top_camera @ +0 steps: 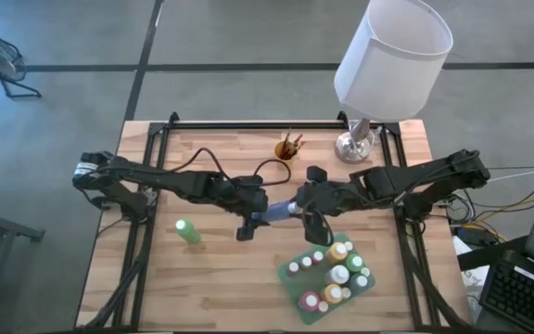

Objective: Pick & Place Paint Supplies
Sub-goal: Put the purple paint bottle into the green bin

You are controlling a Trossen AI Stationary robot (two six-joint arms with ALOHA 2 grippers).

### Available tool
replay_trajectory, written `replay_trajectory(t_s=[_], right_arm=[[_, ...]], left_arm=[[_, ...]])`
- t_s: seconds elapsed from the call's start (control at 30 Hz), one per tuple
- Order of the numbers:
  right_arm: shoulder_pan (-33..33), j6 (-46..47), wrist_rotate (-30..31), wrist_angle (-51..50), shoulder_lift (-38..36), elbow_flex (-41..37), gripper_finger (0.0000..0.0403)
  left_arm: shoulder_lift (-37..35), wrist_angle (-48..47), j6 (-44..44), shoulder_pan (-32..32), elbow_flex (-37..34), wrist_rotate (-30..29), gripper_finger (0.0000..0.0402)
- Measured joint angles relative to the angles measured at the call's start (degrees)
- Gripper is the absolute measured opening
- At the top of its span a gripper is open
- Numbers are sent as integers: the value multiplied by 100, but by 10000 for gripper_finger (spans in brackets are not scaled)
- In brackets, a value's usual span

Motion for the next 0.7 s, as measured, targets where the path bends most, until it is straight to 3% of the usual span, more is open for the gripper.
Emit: replay_trajectory(t_s=[0.3,0.57,0.7], right_arm=[[0,-76,-74,100,0,0,114],[-2,-61,-168,98,1,0,116],[-2,-21,-169,100,2,-2,153]], left_arm=[[0,-6,24,0,0,3,217],[0,-8,22,0,0,13,217],[0,-6,43,-2,0,24,217]])
